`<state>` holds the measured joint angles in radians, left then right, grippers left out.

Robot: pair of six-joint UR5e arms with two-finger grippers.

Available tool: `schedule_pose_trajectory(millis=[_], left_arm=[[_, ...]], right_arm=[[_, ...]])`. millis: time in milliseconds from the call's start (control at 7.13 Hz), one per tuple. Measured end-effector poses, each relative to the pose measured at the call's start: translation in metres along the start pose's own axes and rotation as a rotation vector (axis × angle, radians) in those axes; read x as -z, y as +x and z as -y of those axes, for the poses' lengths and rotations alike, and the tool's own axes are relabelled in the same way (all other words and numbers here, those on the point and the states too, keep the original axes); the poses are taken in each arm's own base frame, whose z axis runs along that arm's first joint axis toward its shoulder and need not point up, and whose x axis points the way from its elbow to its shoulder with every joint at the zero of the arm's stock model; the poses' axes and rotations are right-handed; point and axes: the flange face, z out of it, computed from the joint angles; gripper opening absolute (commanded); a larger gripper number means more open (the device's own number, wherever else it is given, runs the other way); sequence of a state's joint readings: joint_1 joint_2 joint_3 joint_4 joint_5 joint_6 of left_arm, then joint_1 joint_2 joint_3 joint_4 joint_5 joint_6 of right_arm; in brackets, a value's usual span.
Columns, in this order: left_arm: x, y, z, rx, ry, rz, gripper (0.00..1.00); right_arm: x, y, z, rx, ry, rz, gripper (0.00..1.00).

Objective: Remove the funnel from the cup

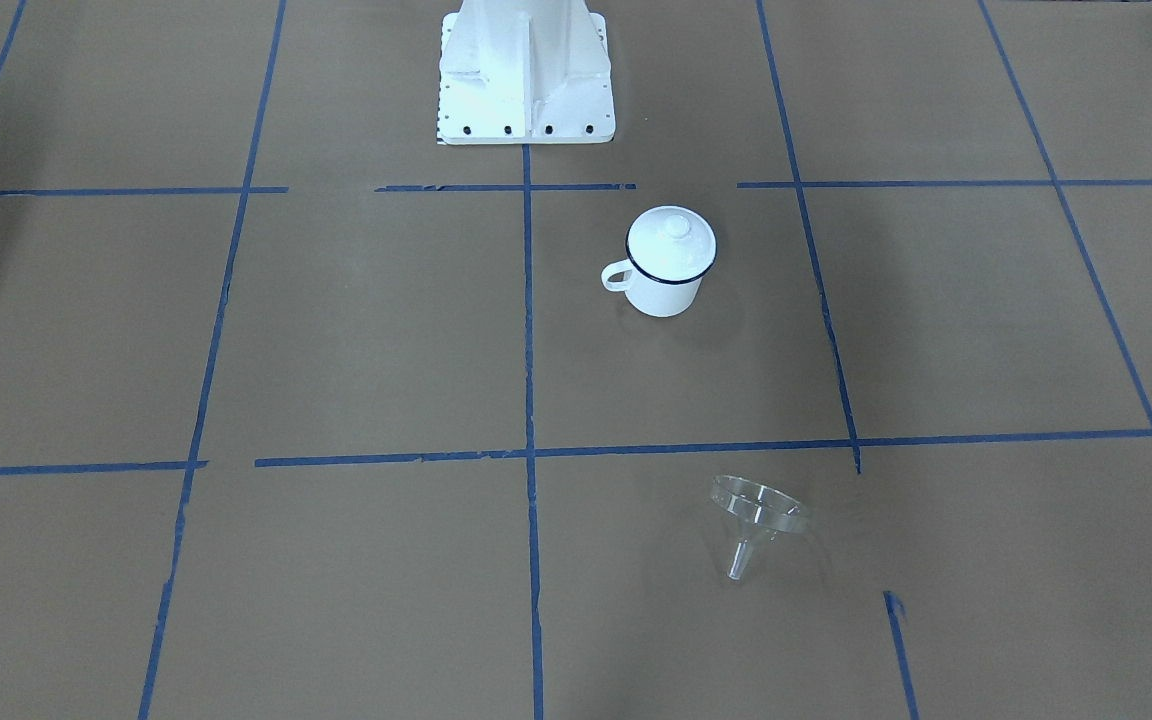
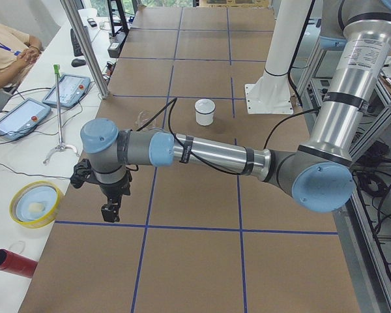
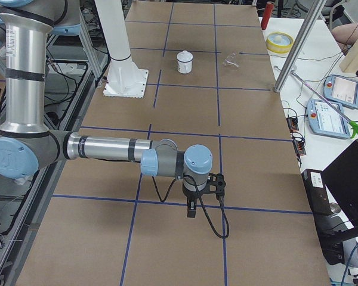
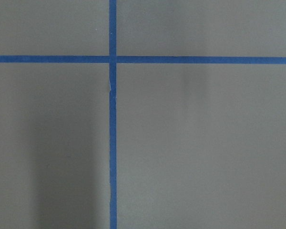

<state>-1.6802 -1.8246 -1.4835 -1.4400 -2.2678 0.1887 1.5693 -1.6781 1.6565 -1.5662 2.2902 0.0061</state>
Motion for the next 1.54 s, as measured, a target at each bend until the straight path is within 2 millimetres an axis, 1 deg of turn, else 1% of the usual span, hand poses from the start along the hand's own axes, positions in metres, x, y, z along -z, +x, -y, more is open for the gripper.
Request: schedule_pose_trajectory(millis=[140,280,421,561,701,982,1543], left_arm=[[-0.007,-0.001,-0.025,0.007,0.015,-0.014,1.0],[-0.02,0.002,-0.04,0.006,0.021,-0.025,1.0],[-0.038,0.009,-0.048,-0.016,0.015,-0.033,1.0],[-0.05,0.015,-0.054,-0.038,0.014,-0.043,1.0],[-0.056,0.018,-0.056,-0.047,0.015,-0.06,1.0],[-0.064,0.017,-0.062,-0.039,0.006,-0.086,1.0],[-0.069,0.013,-0.069,-0.026,-0.011,-0.088,1.0]], right_arm=[[0.0,0.0,0.0,0.0,0.0,0.0,1.0],[0.0,0.0,0.0,0.0,0.0,0.0,1.0],[0.0,0.0,0.0,-0.001,-0.001,0.0,1.0],[0.0,0.0,0.0,-0.001,-0.001,0.0,1.0],[0.0,0.0,0.0,-0.001,-0.001,0.0,1.0],[0.0,0.0,0.0,0.0,0.0,0.0,1.0],[0.0,0.0,0.0,0.0,0.0,0.0,1.0]])
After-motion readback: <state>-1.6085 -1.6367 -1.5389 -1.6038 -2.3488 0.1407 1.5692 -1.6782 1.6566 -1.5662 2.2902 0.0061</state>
